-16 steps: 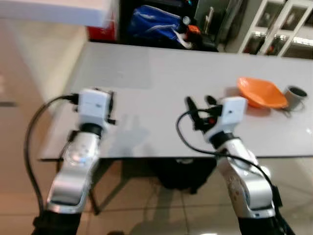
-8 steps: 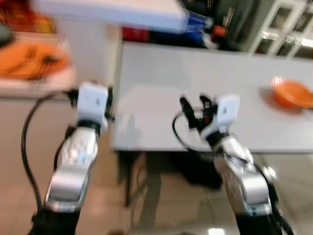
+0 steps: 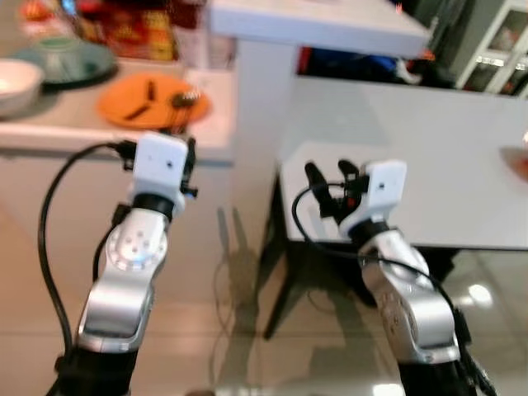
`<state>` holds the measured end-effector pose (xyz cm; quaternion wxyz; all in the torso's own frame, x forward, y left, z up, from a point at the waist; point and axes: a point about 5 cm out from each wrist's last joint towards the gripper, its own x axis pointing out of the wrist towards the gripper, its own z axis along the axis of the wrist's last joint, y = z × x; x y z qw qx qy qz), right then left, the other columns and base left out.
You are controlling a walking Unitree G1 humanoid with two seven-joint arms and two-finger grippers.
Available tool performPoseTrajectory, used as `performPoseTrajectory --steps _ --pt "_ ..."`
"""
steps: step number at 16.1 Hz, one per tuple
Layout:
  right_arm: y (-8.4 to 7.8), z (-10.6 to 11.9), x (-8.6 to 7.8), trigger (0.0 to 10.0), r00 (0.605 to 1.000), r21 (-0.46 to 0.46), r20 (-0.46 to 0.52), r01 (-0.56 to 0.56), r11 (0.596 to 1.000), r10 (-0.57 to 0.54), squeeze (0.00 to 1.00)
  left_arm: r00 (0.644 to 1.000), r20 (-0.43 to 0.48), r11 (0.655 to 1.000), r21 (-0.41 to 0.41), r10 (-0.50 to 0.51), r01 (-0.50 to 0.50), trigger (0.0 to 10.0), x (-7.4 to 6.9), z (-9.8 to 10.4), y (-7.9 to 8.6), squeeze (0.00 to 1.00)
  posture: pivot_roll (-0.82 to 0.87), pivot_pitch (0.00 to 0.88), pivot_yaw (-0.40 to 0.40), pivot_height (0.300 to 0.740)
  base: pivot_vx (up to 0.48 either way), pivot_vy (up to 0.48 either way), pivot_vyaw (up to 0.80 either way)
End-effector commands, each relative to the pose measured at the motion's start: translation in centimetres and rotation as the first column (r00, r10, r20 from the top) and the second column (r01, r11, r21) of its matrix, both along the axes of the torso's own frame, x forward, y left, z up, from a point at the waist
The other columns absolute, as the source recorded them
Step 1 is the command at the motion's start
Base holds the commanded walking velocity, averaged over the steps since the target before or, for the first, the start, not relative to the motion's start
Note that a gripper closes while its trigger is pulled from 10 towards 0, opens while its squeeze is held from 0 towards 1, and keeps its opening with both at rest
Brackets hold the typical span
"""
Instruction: Setting the table
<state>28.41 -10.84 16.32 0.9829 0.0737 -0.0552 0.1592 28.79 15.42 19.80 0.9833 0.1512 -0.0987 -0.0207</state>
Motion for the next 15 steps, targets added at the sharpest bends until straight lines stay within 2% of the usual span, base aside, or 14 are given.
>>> performPoseTrajectory --steps 1,5,8,9,10,13,14,15 --pt "-1.0 0.0 0.0 10.0 0.999 -0.004 -0.002 0.040 0.999 -0.040 0.00 0.999 -0.009 0.999 -0.001 -0.044 0.044 10.0 0.1 0.1 -0.9 0.00 0.11 0.003 -0.056 0.740 0.000 0.480 0.00" --pt "-1.3 0.1 -0.3 10.0 0.997 0.004 0.005 0.075 0.997 -0.075 0.00 0.997 -0.022 0.997 0.003 -0.076 0.076 10.0 0.5 0.0 -1.3 0.00 0.10 0.014 -0.021 0.740 0.000 0.480 0.00" --pt "-1.5 0.1 -0.3 10.0 0.997 0.005 0.001 0.080 0.997 -0.080 0.00 0.997 -0.034 0.997 -0.004 -0.075 0.075 10.0 0.5 -0.3 -1.4 0.00 0.09 0.021 -0.027 0.740 0.000 0.480 0.00" --pt "-1.9 0.3 -0.1 10.0 0.995 0.043 -0.011 0.095 0.995 -0.095 0.65 0.997 -0.045 0.998 -0.024 -0.063 0.062 10.0 0.7 -0.4 -1.5 0.00 0.09 0.022 -0.036 0.740 0.000 0.480 0.00" --pt "-2.0 0.3 0.0 10.0 0.995 0.047 -0.011 0.097 0.994 -0.097 1.00 0.997 -0.043 0.998 -0.025 -0.063 0.062 10.0 0.7 -0.4 -1.5 0.00 0.09 0.023 -0.037 0.740 0.000 0.480 0.00" --pt "-2.0 1.1 0.4 10.0 0.997 -0.001 0.016 0.075 0.997 -0.075 1.00 0.990 -0.021 0.988 -0.070 -0.137 0.135 10.0 0.4 0.0 -2.2 0.00 0.10 0.029 -0.042 0.740 0.000 0.000 0.00" --pt "-2.0 1.4 0.7 10.0 0.997 -0.046 0.016 0.075 0.996 -0.075 0.38 0.989 -0.018 0.989 0.008 -0.149 0.149 10.0 0.4 0.1 -2.6 0.00 0.10 0.030 -0.043 0.740 0.000 0.000 0.00" --pt "-2.0 1.8 0.9 10.0 0.997 -0.006 0.019 0.078 0.997 -0.078 0.00 0.987 -0.009 0.987 -0.017 -0.158 0.158 10.0 0.4 0.1 -2.7 0.00 0.10 0.031 -0.043 0.740 0.000 0.000 0.00"
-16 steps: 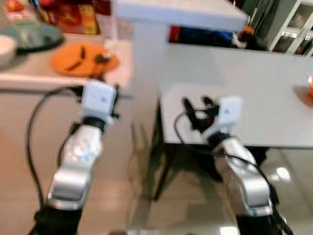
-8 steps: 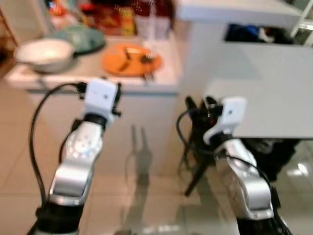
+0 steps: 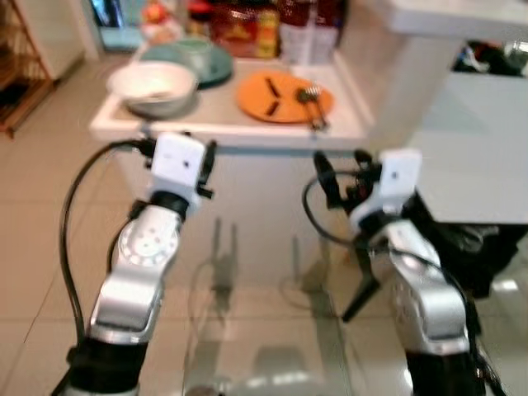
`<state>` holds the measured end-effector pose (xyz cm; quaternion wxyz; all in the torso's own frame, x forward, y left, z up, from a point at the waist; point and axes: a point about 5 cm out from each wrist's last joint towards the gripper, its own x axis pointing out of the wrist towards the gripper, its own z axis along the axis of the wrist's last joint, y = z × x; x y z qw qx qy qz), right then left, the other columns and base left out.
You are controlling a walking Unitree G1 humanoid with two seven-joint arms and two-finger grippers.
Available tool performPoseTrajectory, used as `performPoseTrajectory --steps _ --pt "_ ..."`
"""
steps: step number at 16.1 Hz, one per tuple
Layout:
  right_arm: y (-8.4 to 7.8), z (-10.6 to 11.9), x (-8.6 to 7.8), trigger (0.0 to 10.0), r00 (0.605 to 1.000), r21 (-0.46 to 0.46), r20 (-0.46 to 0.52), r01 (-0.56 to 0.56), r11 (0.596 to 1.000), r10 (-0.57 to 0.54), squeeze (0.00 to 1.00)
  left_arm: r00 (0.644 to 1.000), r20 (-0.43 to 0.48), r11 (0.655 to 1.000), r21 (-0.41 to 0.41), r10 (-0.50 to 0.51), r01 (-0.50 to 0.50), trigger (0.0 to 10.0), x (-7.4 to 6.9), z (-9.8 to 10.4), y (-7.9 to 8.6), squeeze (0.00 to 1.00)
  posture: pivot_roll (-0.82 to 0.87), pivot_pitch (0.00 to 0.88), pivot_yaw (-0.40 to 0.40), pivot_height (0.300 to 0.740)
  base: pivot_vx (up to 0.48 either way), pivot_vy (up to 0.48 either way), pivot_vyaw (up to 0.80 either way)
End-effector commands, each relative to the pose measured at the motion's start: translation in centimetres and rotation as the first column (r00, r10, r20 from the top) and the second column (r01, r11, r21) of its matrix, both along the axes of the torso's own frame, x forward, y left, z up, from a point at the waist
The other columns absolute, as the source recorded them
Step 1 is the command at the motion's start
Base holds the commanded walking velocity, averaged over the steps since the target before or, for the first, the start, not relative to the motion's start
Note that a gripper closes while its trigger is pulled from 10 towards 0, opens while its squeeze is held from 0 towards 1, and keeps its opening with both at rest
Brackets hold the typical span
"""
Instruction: Setting the table
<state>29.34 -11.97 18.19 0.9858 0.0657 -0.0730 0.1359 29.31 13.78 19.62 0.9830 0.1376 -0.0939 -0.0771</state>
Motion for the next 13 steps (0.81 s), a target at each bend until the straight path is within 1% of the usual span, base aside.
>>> performPoseTrajectory --steps 1,2,3,6,7,9,11,13 --pt "-0.9 0.2 0.1 10.0 1.000 0.002 -0.012 0.028 1.000 -0.028 0.00 0.999 0.019 0.999 -0.012 -0.048 0.048 10.0 -0.1 0.4 -1.0 0.00 0.10 0.033 -0.043 0.740 0.000 0.000 0.00" --pt "-1.0 0.2 0.2 10.0 1.000 0.006 -0.013 0.028 1.000 -0.028 0.00 0.998 0.024 0.998 0.002 -0.056 0.056 10.0 -0.2 0.4 -1.0 0.00 0.10 0.033 -0.043 0.740 0.000 0.000 0.00" --pt "-1.1 0.3 0.3 10.0 0.999 0.009 -0.021 0.032 0.999 -0.032 0.00 0.998 0.026 0.998 0.008 -0.058 0.058 10.0 -0.2 0.5 -0.8 0.00 0.10 0.034 -0.045 0.740 0.289 0.000 -0.56" --pt "-1.0 0.5 0.4 10.0 0.999 0.010 -0.022 0.025 1.000 -0.024 0.00 0.998 0.032 0.998 0.007 -0.055 0.055 10.0 -0.1 0.7 -0.5 0.00 0.10 0.035 -0.048 0.740 0.306 0.000 -0.80" --pt "-0.9 0.7 0.4 10.0 1.000 0.001 -0.020 0.007 1.000 -0.007 0.00 0.998 0.034 0.998 0.011 -0.056 0.056 10.0 -0.1 0.7 -0.6 0.00 0.10 0.036 -0.049 0.740 0.307 0.000 0.00" --pt "-0.1 1.0 0.2 10.0 0.996 -0.051 -0.012 -0.086 0.995 0.085 0.00 0.998 0.030 0.998 0.022 -0.056 0.055 10.0 -0.2 0.6 -0.5 0.00 0.10 0.036 -0.052 0.740 0.304 0.000 0.00" --pt "0.4 1.1 0.0 10.0 0.989 -0.081 -0.016 -0.144 0.986 0.144 0.00 0.998 0.029 0.998 0.025 -0.050 0.049 10.0 -0.1 0.6 -0.4 0.00 0.10 0.036 -0.052 0.740 0.304 0.000 0.00" --pt "0.7 1.1 0.0 10.0 0.984 -0.127 -0.017 -0.180 0.975 0.179 0.00 0.999 0.029 0.999 0.030 -0.043 0.042 10.0 -0.1 0.6 -0.2 0.00 0.10 0.037 -0.056 0.740 0.309 0.000 0.00"
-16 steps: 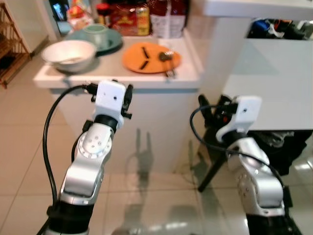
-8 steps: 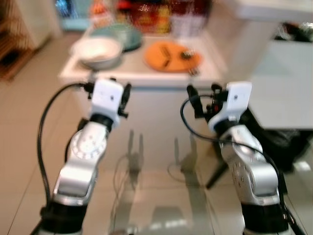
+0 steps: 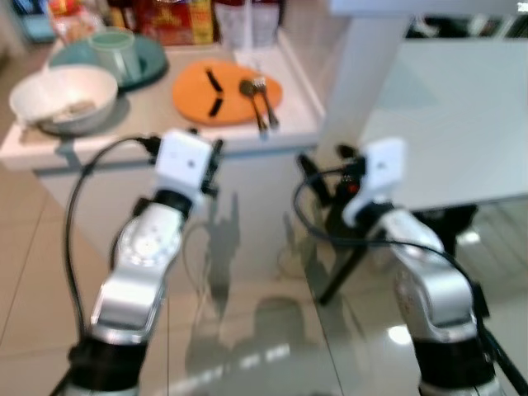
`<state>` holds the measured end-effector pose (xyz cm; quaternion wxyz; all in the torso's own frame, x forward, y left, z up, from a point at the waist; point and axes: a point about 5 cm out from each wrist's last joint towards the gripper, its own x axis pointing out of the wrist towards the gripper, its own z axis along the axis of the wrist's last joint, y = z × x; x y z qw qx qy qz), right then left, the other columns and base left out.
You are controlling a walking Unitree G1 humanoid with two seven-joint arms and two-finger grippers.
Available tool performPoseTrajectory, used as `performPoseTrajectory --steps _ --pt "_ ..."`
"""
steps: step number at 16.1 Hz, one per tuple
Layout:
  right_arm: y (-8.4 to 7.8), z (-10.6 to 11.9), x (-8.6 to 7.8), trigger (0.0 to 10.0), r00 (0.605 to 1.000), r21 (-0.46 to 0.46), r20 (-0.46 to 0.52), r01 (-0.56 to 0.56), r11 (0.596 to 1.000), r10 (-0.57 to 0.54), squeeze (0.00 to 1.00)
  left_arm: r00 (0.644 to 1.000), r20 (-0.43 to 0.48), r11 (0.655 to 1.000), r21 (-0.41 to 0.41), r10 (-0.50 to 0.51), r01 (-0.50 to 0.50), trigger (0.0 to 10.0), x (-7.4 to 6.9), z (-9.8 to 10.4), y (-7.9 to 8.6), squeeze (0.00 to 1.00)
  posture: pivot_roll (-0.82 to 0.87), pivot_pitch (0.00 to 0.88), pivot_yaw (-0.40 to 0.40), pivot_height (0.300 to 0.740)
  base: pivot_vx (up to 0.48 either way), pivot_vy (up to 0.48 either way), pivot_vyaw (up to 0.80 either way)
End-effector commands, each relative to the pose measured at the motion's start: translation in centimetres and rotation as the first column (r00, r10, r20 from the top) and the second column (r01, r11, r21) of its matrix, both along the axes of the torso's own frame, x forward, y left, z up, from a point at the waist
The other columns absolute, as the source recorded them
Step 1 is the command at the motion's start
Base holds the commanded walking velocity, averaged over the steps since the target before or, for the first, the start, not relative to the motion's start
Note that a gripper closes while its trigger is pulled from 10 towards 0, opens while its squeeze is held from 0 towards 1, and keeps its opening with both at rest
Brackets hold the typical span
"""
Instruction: Setting the table
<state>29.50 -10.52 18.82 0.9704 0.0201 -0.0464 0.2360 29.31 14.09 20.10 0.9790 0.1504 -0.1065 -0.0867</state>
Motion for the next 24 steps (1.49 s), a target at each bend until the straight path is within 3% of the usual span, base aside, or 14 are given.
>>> performPoseTrajectory --steps 1,6,12,18,24 --pt "-0.5 0.4 -0.3 10.0 1.000 -0.029 0.019 -0.006 1.000 0.007 0.00 1.000 0.006 1.000 0.006 -0.018 0.018 10.0 -0.1 0.2 -0.5 0.00 0.10 0.037 -0.056 0.740 0.304 0.000 0.80" --pt "-0.1 0.5 -0.6 10.0 0.999 -0.015 0.017 -0.042 0.999 0.042 0.00 1.000 0.004 1.000 0.015 -0.012 0.012 10.0 -0.2 0.2 -0.3 0.00 0.11 0.037 -0.064 0.740 0.306 0.000 0.48" --pt "-1.3 1.1 -0.3 10.0 0.997 0.032 0.016 0.068 0.997 -0.069 0.00 0.998 0.001 0.998 0.013 -0.055 0.055 10.0 -0.3 0.1 -0.9 0.00 0.10 0.038 -0.057 0.740 0.307 0.000 -0.07" --pt "-1.4 1.3 0.0 10.0 0.994 0.085 -0.011 0.108 0.990 -0.108 0.00 0.998 0.002 0.998 0.015 -0.065 0.065 10.0 -0.2 0.3 -0.9 0.00 0.10 0.035 -0.052 0.740 0.301 0.000 -0.27" --pt "-1.2 0.9 0.9 10.0 0.986 0.026 -0.099 0.140 0.990 -0.137 0.00 0.998 -0.013 0.998 0.018 -0.066 0.066 10.0 -0.1 0.1 -0.9 0.00 0.11 0.034 -0.052 0.740 0.000 0.000 0.00"
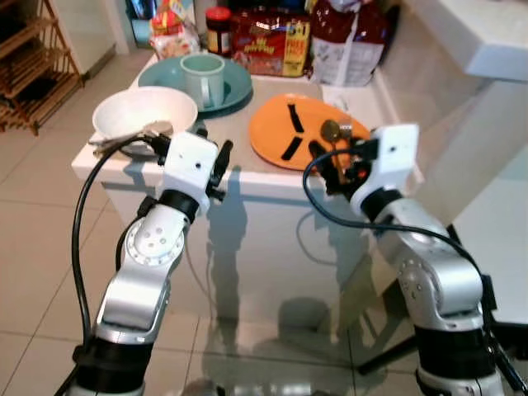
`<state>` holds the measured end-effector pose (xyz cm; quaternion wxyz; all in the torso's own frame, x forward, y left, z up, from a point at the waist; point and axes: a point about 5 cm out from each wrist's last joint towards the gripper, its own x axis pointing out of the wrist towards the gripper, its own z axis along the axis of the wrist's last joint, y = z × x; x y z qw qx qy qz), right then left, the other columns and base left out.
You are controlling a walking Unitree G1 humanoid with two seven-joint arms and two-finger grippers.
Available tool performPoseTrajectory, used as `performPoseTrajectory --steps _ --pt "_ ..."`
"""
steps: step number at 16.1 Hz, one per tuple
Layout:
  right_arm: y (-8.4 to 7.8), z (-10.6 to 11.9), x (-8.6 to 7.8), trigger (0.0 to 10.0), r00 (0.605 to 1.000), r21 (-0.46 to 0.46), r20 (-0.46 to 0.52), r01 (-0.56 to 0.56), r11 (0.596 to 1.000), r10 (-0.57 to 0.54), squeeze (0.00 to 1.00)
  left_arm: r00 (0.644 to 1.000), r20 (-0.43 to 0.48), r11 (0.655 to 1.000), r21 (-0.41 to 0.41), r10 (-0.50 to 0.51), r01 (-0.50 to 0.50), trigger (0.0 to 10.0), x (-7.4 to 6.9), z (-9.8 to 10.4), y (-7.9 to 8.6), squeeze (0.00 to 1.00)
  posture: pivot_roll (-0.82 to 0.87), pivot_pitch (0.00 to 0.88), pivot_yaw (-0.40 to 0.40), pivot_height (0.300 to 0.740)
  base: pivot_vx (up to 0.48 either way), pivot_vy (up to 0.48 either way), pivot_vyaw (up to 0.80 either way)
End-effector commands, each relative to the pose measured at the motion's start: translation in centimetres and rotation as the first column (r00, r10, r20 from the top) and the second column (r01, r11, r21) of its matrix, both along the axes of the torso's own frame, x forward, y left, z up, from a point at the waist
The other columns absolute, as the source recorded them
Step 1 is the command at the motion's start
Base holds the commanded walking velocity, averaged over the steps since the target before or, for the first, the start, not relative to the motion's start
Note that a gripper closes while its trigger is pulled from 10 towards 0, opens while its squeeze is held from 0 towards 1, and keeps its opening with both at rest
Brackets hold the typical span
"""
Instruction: Setting the table
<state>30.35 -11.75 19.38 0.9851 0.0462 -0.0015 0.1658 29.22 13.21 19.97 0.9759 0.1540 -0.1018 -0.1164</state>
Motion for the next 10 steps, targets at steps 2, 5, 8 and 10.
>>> performPoseTrajectory --steps 2,5,8,10 --pt "0.0 0.0 1.0 10.0 0.996 -0.040 -0.085 0.037 0.999 -0.040 0.00 0.999 0.011 0.999 0.013 -0.043 0.043 10.0 -0.1 0.4 -0.2 0.00 0.11 0.035 -0.049 0.740 0.000 0.000 0.00" --pt "-0.6 0.4 3.2 10.0 0.984 -0.071 -0.140 0.102 0.992 -0.111 0.00 0.993 0.008 0.992 0.034 -0.121 0.121 10.0 -0.3 0.6 -0.8 0.00 0.11 0.035 -0.040 0.740 0.000 0.000 0.00" --pt "-0.6 0.7 5.0 10.0 0.971 -0.128 -0.185 0.131 0.983 -0.153 0.00 0.988 -0.005 0.987 0.045 -0.151 0.151 10.0 -0.3 0.5 -1.1 0.00 0.11 0.029 -0.039 0.740 0.000 0.000 0.00" --pt "-0.3 0.7 6.3 10.0 0.959 -0.181 -0.222 0.135 0.974 -0.175 0.00 0.988 -0.006 0.986 0.056 -0.154 0.155 10.0 -0.3 0.5 -1.1 0.00 0.12 0.025 -0.044 0.740 0.000 0.000 0.00"
